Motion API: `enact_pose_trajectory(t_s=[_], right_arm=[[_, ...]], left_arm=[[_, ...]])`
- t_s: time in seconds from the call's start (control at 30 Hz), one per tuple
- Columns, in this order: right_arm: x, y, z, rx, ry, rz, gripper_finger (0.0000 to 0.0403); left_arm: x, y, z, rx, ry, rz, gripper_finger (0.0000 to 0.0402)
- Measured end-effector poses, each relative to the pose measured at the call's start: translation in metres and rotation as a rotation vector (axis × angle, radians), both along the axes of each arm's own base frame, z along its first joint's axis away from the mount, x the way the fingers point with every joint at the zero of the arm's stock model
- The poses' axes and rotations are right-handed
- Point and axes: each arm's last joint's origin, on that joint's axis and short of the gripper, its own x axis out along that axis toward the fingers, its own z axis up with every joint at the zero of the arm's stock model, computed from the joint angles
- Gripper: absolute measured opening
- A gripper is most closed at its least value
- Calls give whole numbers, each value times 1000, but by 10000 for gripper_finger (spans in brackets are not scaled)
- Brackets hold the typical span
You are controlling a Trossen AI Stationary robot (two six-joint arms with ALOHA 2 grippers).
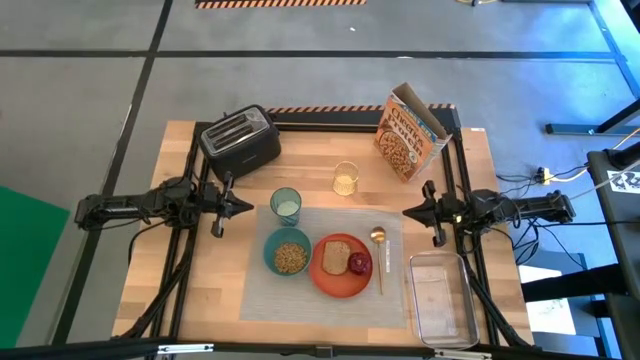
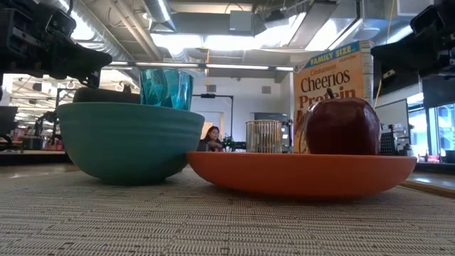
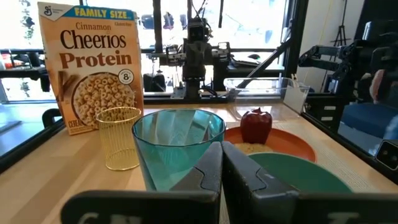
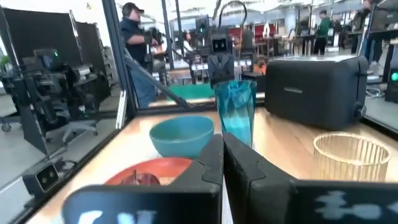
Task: Arrange a breakfast setting
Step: Return to Home Position
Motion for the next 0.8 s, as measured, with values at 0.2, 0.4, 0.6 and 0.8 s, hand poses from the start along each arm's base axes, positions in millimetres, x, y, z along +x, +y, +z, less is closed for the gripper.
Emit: enact_pose_trajectory(t_s=[0.2, 0.4, 0.6, 0.8], right_arm=[[0, 0, -4, -5, 43, 7, 1], [0, 0, -4, -5, 45, 8, 1], [0, 0, -5, -6, 47, 8, 1], [0, 0, -5, -6, 48, 9, 1]], left_arm=[[0, 0, 0, 0, 0, 0, 0], [0, 0, 0, 0, 0, 0, 0], [0, 0, 0, 0, 0, 0, 0], [0, 0, 0, 0, 0, 0, 0]])
